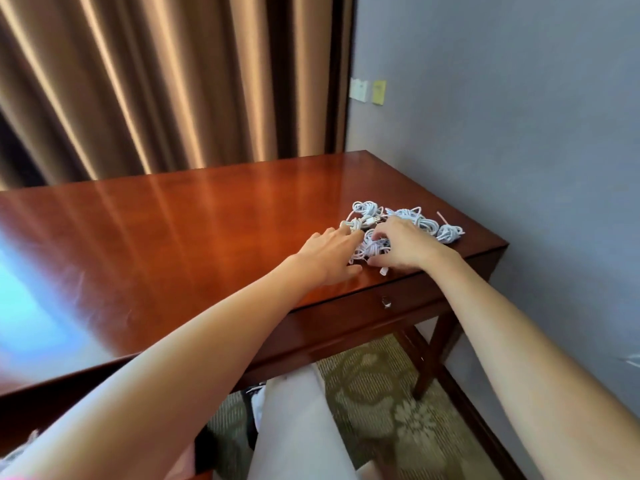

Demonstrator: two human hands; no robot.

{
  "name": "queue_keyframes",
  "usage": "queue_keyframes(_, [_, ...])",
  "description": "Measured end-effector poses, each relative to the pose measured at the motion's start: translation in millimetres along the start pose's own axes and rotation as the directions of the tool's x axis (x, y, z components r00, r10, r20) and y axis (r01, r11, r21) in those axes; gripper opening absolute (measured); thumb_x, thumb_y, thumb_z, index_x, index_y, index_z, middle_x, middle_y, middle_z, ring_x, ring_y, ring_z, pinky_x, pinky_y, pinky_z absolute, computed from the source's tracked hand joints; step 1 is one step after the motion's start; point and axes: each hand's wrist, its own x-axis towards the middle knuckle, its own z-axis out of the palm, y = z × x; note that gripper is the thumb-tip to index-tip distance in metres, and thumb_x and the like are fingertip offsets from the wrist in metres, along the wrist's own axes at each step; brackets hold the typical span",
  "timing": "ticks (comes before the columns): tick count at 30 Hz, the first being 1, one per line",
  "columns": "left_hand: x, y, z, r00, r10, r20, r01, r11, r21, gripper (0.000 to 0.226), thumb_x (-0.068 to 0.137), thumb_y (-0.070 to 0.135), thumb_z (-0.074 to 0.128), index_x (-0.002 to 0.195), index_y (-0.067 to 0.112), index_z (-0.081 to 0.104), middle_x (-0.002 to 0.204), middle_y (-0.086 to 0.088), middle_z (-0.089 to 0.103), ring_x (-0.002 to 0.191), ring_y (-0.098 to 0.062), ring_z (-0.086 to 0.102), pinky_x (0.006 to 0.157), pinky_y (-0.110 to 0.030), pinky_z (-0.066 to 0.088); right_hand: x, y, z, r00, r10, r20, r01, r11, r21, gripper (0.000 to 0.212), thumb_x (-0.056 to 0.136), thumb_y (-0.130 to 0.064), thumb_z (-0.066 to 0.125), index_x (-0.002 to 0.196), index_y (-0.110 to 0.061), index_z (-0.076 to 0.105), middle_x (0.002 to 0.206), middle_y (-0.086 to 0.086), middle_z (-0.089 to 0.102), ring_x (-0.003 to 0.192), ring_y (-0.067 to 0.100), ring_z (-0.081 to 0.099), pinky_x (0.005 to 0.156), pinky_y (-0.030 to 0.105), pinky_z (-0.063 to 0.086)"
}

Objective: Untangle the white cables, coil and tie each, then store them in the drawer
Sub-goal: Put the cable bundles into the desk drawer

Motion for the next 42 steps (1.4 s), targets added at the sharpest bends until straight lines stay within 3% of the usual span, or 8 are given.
queue_keyframes(5, [5.9,-0.5,7.3,0.999,-0.016,-0.030,0.012,0.992,-0.129,0.042,0.090,0.019,0.064,0.127,0.015,0.046,0.121,-0.010,0.045,0.099,-0.038,0.059,0.071,-0.042,0.045,6.9,-3.3,10.5,0.998,-0.040,-0.051,0.038,0.999,-0.039,0.049,0.087,-0.040,0.074,0.131,-0.024,0.058,0.131,0.000,0.052,0.124,0.025,0.054,0.087,0.039,0.046])
queue_keyframes(8, [1.0,-5.4,6.3,1.000,-0.028,-0.013,0.025,0.977,-0.211,0.047,0.087,0.013,0.066,0.127,0.017,0.043,0.114,-0.009,0.043,0.095,-0.040,0.058,0.076,-0.047,0.049,5.6,-7.7,13.7,0.991,-0.072,-0.111,0.060,0.993,-0.105,0.040,0.090,-0.038,0.072,0.127,-0.025,0.063,0.129,0.000,0.057,0.121,0.026,0.058,0.081,0.036,0.041])
queue_keyframes(12, [-11.1,-21.5,4.7,0.999,-0.049,-0.017,0.043,0.966,-0.255,0.048,0.087,0.009,0.061,0.129,0.020,0.039,0.110,-0.011,0.053,0.092,-0.039,0.057,0.080,-0.049,0.051,0.9,-15.0,14.1,0.983,-0.091,-0.156,0.071,0.988,-0.134,0.017,0.088,-0.033,0.071,0.099,-0.020,0.066,0.108,-0.001,0.060,0.105,0.026,0.062,0.072,0.034,0.036])
queue_keyframes(17, [-33.4,-41.5,-3.7,0.993,-0.115,-0.029,0.103,0.955,-0.278,0.033,0.087,0.013,0.062,0.116,0.015,0.047,0.108,-0.012,0.061,0.095,-0.036,0.056,0.081,-0.047,0.051,-5.3,-35.8,3.1,0.975,-0.124,-0.184,0.113,0.991,-0.070,0.018,0.084,-0.027,0.068,0.074,-0.018,0.057,0.078,-0.005,0.058,0.083,0.026,0.062,0.056,0.030,0.030])
queue_keyframes(28, [-160.4,-118.6,-60.3,0.948,-0.319,-0.002,0.310,0.924,-0.226,0.039,0.081,0.031,0.077,0.107,0.024,0.051,0.106,-0.006,0.063,0.094,-0.028,0.059,0.083,-0.048,0.054,-26.2,-167.9,-15.0,0.935,-0.351,-0.054,0.354,0.934,0.046,0.021,0.085,-0.037,0.072,0.101,-0.024,0.071,0.096,-0.005,0.067,0.085,0.019,0.062,0.055,0.028,0.037])
queue_keyframes(33, [-259.9,-155.0,-82.6,0.894,-0.446,0.045,0.446,0.872,-0.202,0.040,0.079,0.033,0.082,0.108,0.018,0.059,0.099,-0.001,0.064,0.088,-0.020,0.058,0.079,-0.036,0.052,-37.9,-251.8,0.9,0.858,-0.513,0.020,0.504,0.849,0.159,0.028,0.082,-0.039,0.075,0.106,-0.025,0.074,0.104,-0.005,0.068,0.091,0.016,0.065,0.076,0.036,0.056])
queue_keyframes(37, [-339.2,-178.8,-82.9,0.850,-0.514,0.110,0.523,0.803,-0.287,0.035,0.075,0.032,0.087,0.095,0.024,0.060,0.084,0.009,0.061,0.069,-0.003,0.054,0.059,-0.016,0.042,-57.5,-322.5,25.3,0.777,-0.626,0.062,0.610,0.775,0.166,0.028,0.080,-0.042,0.074,0.105,-0.031,0.073,0.103,-0.006,0.070,0.094,0.018,0.065,0.081,0.037,0.056])
queue_keyframes(42, [-421.1,-202.3,-58.5,0.752,-0.602,0.269,0.652,0.739,-0.167,0.038,0.077,0.033,0.085,0.100,0.026,0.057,0.100,0.005,0.061,0.067,0.005,0.048,0.054,-0.010,0.034,-86.8,-383.1,67.1,0.680,-0.722,0.132,0.712,0.692,0.119,0.032,0.081,-0.045,0.070,0.109,-0.029,0.071,0.110,-0.002,0.069,0.103,0.025,0.065,0.081,0.034,0.048])
